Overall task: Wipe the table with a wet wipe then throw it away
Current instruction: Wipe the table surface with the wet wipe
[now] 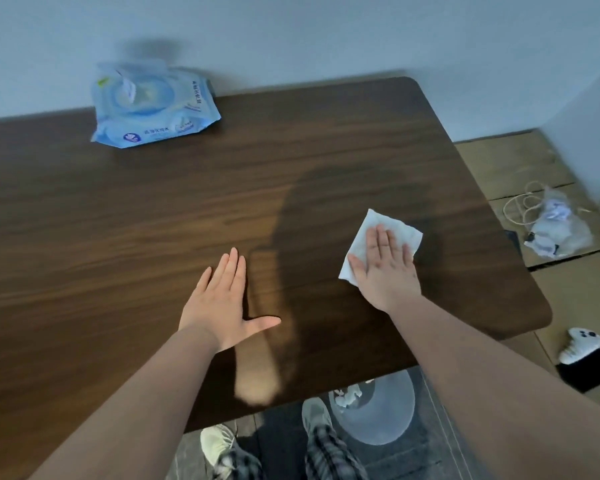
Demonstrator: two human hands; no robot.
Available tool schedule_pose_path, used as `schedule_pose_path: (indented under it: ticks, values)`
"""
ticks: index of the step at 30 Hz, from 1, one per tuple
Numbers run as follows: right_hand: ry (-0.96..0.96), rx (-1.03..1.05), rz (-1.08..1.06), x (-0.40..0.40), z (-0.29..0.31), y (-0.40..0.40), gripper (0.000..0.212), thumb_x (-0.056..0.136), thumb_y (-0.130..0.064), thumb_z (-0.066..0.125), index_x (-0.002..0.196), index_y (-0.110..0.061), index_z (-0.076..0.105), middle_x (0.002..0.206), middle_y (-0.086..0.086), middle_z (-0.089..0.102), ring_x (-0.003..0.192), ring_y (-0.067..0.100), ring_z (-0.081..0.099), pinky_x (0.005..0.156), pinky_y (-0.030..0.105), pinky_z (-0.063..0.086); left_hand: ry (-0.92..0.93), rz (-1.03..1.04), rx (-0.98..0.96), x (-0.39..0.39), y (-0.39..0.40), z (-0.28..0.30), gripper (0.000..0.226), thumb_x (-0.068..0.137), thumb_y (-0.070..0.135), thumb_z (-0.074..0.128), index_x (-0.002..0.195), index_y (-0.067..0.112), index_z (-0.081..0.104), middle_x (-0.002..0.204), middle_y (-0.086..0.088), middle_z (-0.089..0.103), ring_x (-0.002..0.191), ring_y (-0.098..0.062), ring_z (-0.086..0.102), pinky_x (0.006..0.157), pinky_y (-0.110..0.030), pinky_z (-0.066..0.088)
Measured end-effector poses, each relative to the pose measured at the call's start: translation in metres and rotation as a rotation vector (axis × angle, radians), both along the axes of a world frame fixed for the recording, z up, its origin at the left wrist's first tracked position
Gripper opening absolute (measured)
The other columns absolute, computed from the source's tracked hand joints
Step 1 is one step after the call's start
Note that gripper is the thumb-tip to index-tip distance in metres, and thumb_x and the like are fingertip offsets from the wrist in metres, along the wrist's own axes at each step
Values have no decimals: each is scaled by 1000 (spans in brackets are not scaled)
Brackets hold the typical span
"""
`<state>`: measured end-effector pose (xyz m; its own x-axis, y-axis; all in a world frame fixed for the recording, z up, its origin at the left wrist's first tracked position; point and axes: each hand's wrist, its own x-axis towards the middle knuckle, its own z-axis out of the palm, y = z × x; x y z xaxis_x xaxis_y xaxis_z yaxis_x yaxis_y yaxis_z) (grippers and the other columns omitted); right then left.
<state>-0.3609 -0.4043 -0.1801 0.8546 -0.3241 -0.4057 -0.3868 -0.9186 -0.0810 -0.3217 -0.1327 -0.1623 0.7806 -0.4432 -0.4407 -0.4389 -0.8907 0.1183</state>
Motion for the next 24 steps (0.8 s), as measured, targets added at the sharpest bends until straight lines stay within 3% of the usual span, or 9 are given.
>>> schedule_pose_path:
  ticks: [6,15,20,24]
  values:
    - [-26,104,411,40,1,170,68,95,-56,6,148,-18,-16,158,0,-19,144,17,-23,118,41,-13,-73,291,-27,-31,139,3,114,59,90,-1,137,11,-24,149,-4,-27,138,-13,-23,115,-33,-5]
    - [-37,184,915,65,-2,460,66,96,-54,6,148,-19,-13,159,-2,-17,144,16,-22,117,41,-16,-17,843,126,-110,401,4,136,50,98,0,147,4,-11,157,-14,-13,146,-24,-8,119,-41,5]
    - [-50,200,1127,55,-5,598,67,96,-54,8,149,-19,-14,160,1,-16,145,22,-20,118,44,-12,-64,846,68,-131,436,-10,122,55,97,-3,137,11,-28,151,-7,-27,143,-21,-19,118,-41,-3]
    - [-80,229,1194,52,-10,671,66,97,-52,12,151,-19,-8,161,0,-11,146,22,-16,118,46,-9,-52,920,-31,-124,437,-15,129,48,98,-2,144,16,-24,152,-1,-27,142,-20,-22,117,-39,-10]
